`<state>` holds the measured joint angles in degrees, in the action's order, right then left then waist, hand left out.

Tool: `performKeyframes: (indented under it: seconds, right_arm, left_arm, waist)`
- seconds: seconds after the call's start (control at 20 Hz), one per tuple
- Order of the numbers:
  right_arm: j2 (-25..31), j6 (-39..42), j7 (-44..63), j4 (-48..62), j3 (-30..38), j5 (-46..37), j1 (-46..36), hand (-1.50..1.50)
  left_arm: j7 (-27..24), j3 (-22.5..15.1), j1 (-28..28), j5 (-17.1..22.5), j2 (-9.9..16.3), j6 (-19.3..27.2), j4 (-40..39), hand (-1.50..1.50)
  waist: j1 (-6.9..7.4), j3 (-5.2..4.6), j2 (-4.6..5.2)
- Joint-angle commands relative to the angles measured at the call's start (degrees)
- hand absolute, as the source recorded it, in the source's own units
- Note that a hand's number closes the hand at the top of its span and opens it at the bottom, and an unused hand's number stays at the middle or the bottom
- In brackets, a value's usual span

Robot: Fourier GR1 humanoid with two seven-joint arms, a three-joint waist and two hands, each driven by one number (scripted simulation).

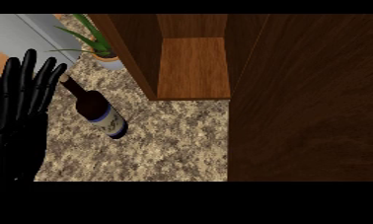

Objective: Pick up the wine, place it into the cabinet and close the cabinet

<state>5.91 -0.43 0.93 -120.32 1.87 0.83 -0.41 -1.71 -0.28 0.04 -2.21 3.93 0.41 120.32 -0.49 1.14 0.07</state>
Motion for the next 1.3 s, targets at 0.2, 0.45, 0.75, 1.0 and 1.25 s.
performKeyframes:
  seconds: [0.2, 0.45, 0.75, 1.0, 1.25]
  right_arm:
    - [-1.7, -0.1, -1.7, -3.4, -3.5, -3.0, 4.8, -1.5]
    - [-2.8, 4.7, 10.0, -10.8, -11.7, 6.2, 8.8, -1.5]
    - [-2.2, 2.3, 19.0, -22.6, -14.9, 5.6, 11.9, -1.5]
    - [-4.1, -1.1, 23.6, -25.6, -20.5, -0.3, 10.1, -1.5]
    - [-1.9, -2.4, 30.4, -33.9, -23.4, -2.0, 11.6, -1.5]
  left_arm:
    - [5.1, 8.9, -11.2, 19.9, 8.9, -13.5, -10.2, -1.5]
    - [21.6, 8.2, -12.2, 33.7, 7.9, -12.8, -10.0, -1.5]
    - [34.5, 15.4, -19.6, 46.8, 16.4, -9.5, -9.0, -1.5]
    - [38.3, 15.3, -21.2, 47.8, 17.5, -4.9, -6.4, -1.5]
    - [38.4, 15.3, -22.9, 46.3, 18.1, -3.5, -9.1, -1.5]
  waist:
    - [-0.51, -1.2, 0.08]
    - [-0.27, -1.18, -0.55]
    - [0.29, -1.15, -0.33]
    - [0.43, -1.15, -0.2]
    - [-0.13, -1.16, -0.23]
